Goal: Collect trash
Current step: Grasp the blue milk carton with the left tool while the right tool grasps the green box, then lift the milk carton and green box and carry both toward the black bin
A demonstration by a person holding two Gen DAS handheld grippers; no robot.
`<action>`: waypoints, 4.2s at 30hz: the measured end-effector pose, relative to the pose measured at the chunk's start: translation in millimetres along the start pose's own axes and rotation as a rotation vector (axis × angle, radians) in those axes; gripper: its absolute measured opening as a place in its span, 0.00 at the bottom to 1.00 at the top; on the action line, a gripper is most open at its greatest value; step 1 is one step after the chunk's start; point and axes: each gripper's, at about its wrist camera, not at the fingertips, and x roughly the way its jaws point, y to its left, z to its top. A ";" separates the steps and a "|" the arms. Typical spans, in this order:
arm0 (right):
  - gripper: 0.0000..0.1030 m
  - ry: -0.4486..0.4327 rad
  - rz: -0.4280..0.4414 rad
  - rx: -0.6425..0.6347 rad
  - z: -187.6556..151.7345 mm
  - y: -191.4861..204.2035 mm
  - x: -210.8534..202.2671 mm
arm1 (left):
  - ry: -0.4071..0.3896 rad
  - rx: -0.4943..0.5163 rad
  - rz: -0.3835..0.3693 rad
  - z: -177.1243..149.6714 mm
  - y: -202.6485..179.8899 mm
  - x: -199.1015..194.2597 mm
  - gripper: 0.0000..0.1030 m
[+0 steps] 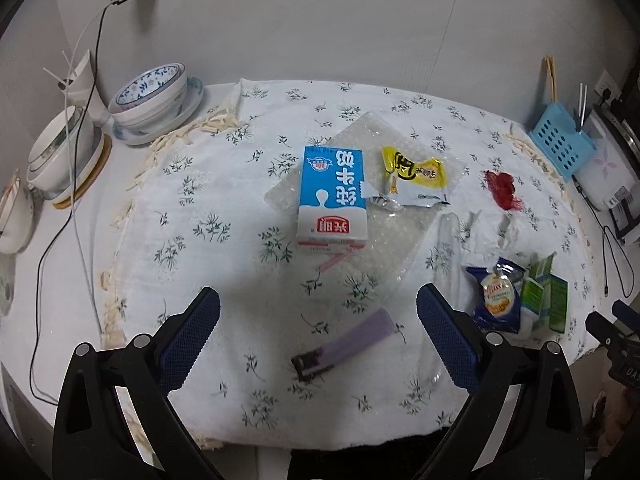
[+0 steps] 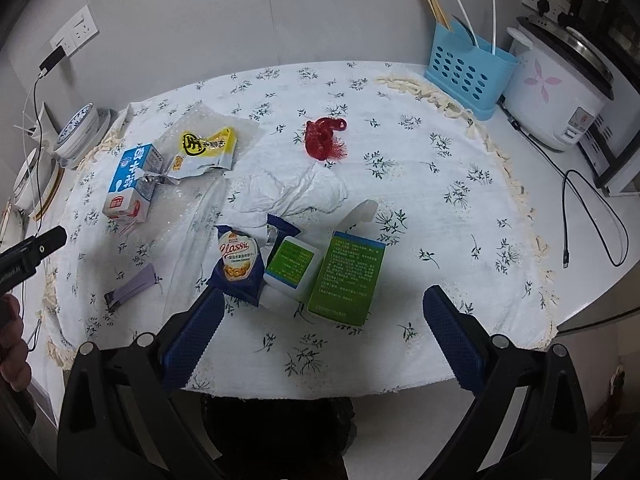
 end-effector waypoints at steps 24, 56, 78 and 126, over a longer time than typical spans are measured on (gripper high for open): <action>0.81 0.193 -0.049 0.184 16.0 -32.0 96.4 | 0.120 0.073 -0.076 58.3 -7.3 117.6 0.91; 0.43 0.354 -0.005 0.390 30.4 -54.9 125.6 | 0.146 0.108 -0.098 48.3 -4.2 112.0 0.62; 0.42 0.215 -0.020 0.359 19.4 -38.1 59.2 | 0.066 0.114 -0.107 21.0 9.6 46.0 0.62; 0.42 0.046 0.131 -0.062 -101.5 25.9 -41.7 | 0.037 0.023 -0.129 -165.0 -56.7 -78.8 0.62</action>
